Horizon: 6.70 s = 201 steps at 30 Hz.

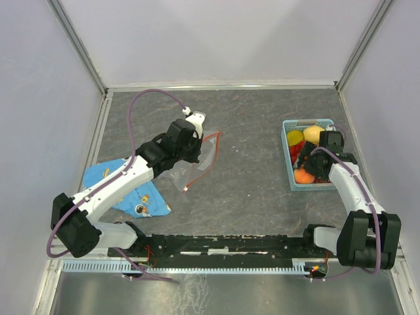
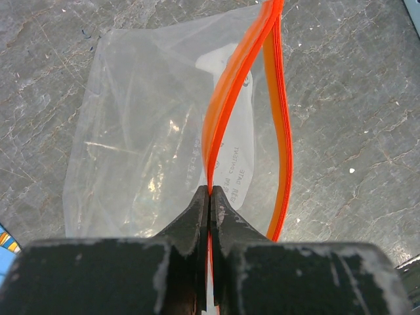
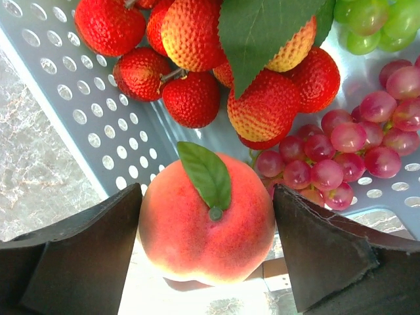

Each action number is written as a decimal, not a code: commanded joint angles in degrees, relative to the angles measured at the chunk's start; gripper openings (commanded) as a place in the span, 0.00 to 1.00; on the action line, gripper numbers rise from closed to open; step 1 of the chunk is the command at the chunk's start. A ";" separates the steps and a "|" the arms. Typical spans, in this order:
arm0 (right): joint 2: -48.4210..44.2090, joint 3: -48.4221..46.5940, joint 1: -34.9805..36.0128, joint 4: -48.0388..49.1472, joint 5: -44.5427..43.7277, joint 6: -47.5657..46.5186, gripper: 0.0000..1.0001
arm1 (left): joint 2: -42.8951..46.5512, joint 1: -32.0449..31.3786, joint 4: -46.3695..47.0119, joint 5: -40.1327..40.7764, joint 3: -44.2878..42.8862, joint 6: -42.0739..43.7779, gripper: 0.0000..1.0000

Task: Place the food in the zip-top bag and seal the zipper
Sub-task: Pick up the fake fruit from the bin, then place the fake fruit in the zipper food storage bag, then pick up the fake fruit from the bin.

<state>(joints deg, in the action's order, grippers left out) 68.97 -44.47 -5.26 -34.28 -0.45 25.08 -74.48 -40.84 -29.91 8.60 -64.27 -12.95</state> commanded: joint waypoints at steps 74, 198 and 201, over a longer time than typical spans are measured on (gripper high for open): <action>-16.35 -1.99 22.62 25.03 10.32 15.24 0.61 | 2.41 0.90 1.07 -3.67 -1.82 -1.45 0.03; 26.79 -23.32 0.61 21.33 -19.69 12.83 0.97 | 4.51 6.21 4.34 -14.52 -0.07 -3.84 0.03; 29.08 -24.13 -0.53 21.58 -18.96 13.97 0.95 | 4.60 6.24 4.39 -14.58 -0.07 -3.84 0.03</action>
<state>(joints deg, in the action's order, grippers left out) 95.77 -67.61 -4.62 -16.05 -18.70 35.94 -70.35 -34.94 -28.16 -4.93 -64.27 -14.74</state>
